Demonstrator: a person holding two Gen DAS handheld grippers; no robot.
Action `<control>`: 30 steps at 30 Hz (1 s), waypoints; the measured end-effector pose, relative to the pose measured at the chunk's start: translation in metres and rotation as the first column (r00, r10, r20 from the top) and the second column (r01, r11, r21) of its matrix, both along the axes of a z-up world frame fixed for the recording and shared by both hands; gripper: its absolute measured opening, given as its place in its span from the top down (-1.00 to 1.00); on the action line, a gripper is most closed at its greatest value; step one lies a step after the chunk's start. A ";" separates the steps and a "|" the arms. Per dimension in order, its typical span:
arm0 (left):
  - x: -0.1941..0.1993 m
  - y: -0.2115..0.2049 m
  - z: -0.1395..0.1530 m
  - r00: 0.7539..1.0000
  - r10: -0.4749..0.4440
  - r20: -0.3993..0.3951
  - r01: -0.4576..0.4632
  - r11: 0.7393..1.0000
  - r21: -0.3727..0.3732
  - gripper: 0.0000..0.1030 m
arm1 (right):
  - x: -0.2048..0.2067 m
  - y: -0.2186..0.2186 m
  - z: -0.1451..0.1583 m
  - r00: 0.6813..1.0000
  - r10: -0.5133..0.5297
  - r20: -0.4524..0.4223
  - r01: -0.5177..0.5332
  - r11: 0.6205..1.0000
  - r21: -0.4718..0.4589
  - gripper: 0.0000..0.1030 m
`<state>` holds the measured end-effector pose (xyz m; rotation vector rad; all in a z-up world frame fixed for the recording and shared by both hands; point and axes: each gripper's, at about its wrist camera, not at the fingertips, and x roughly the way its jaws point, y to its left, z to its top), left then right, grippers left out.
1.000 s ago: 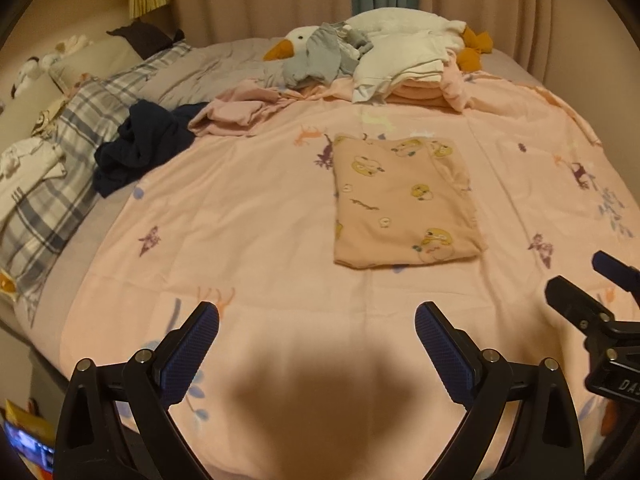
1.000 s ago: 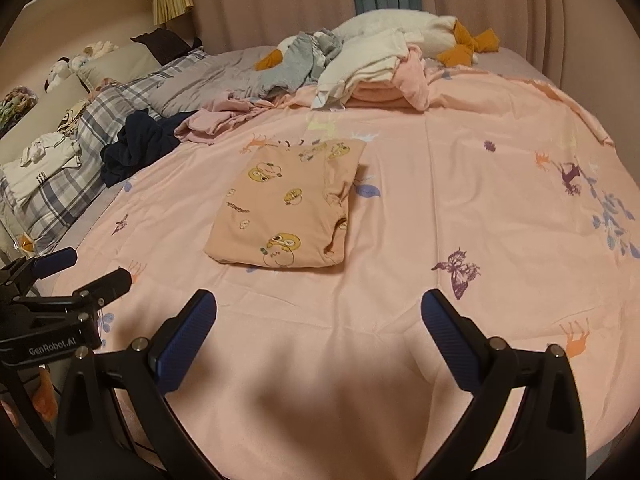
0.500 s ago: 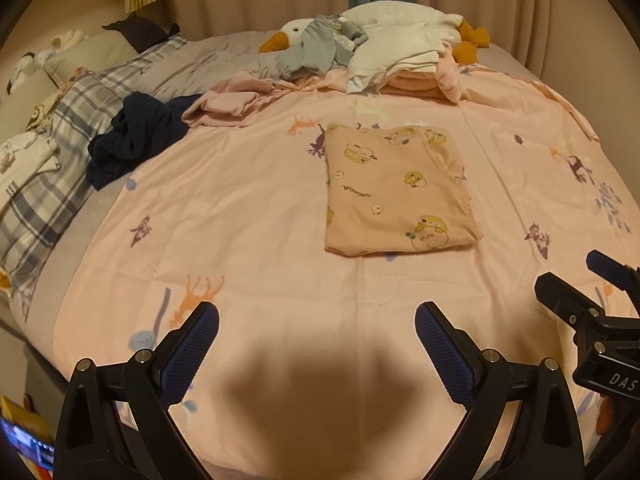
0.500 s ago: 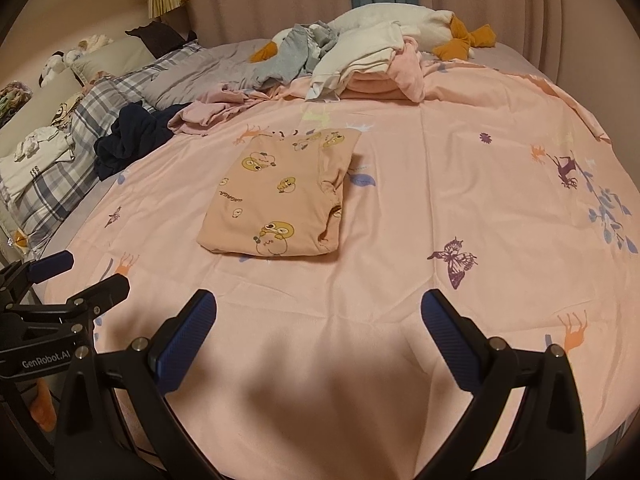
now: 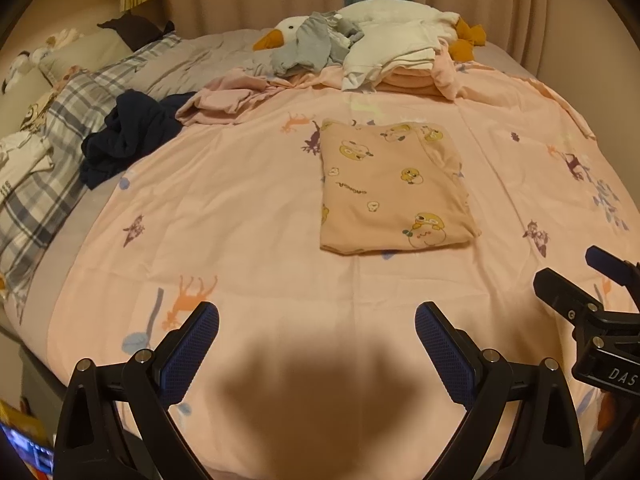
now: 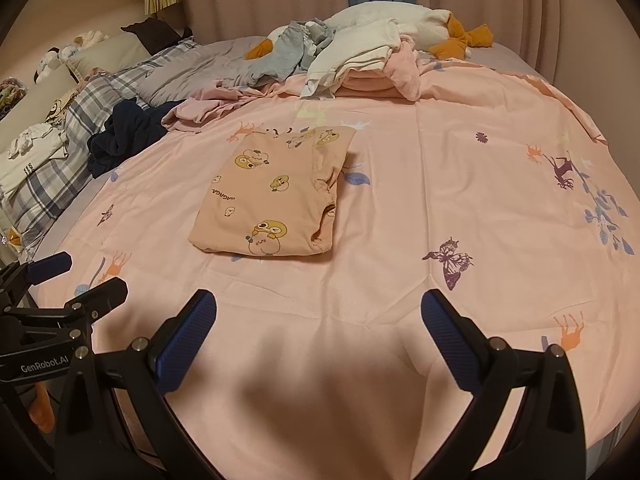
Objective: Fold small clothes
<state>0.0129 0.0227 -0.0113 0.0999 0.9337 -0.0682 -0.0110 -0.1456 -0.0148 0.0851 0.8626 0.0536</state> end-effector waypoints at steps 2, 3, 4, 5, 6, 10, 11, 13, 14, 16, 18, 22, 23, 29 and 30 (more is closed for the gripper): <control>0.000 0.001 0.000 1.000 0.002 -0.001 -0.002 1.000 -0.002 -0.90 | 0.000 0.000 0.000 1.000 0.000 0.000 0.000 1.000 -0.003 -1.00; 0.000 0.001 -0.001 1.000 0.002 0.000 -0.002 1.000 -0.002 -0.90 | 0.000 0.001 0.000 1.000 0.001 0.000 -0.001 1.000 -0.004 -1.00; 0.001 0.001 -0.001 1.000 0.003 -0.001 -0.003 1.000 -0.002 -0.90 | 0.000 0.001 0.000 1.000 0.001 0.001 -0.001 1.000 -0.004 -1.00; 0.001 0.001 -0.001 1.000 0.002 -0.001 -0.002 1.000 -0.002 -0.90 | 0.000 0.001 0.001 1.000 0.002 0.001 -0.002 1.000 -0.004 -1.00; 0.001 0.001 -0.001 1.000 0.001 -0.001 -0.001 1.000 -0.002 -0.90 | 0.000 0.001 0.001 1.000 0.002 0.002 -0.002 1.000 -0.005 -1.00; 0.001 0.001 -0.001 1.000 0.000 -0.001 0.000 1.000 -0.002 -0.90 | 0.000 0.001 0.001 1.000 0.002 0.001 -0.002 1.000 -0.005 -1.00; 0.000 0.001 -0.001 1.000 0.002 -0.001 -0.002 1.000 -0.003 -0.90 | 0.000 0.001 0.001 1.000 0.002 0.002 -0.002 1.000 -0.005 -1.00; 0.000 0.001 -0.001 1.000 0.002 -0.001 -0.002 1.000 -0.003 -0.90 | 0.000 0.001 0.001 1.000 0.002 0.001 -0.002 1.000 -0.004 -1.00; 0.000 0.001 -0.001 1.000 0.002 -0.002 -0.002 1.000 -0.003 -0.90 | 0.000 0.001 0.001 1.000 0.003 0.000 -0.003 1.000 -0.004 -1.00; 0.000 0.001 -0.001 1.000 0.001 -0.002 -0.001 1.000 -0.006 -0.90 | 0.001 0.001 0.001 1.000 0.002 0.000 -0.002 1.000 -0.005 -1.00; 0.001 0.001 -0.001 1.000 0.001 -0.002 -0.001 1.000 -0.004 -0.90 | 0.001 0.001 0.001 1.000 0.003 0.000 -0.003 1.000 -0.005 -1.00; 0.001 0.001 0.000 1.000 -0.001 -0.001 0.001 1.000 -0.004 -0.90 | 0.002 0.002 0.002 1.000 0.003 0.000 -0.003 1.000 -0.005 -1.00; 0.001 0.001 0.000 1.000 -0.002 -0.001 0.002 1.000 -0.005 -0.90 | 0.002 0.002 0.002 1.000 0.004 -0.001 -0.004 1.000 -0.005 -1.00; 0.003 0.001 0.001 1.000 -0.006 0.002 0.006 1.000 -0.003 -0.90 | 0.003 0.002 0.002 1.000 0.006 -0.001 -0.006 1.000 -0.006 -1.00; 0.003 0.001 0.001 1.000 -0.007 0.002 0.007 1.000 -0.004 -0.90 | 0.003 0.002 0.002 1.000 0.005 0.000 -0.005 1.000 -0.007 -1.00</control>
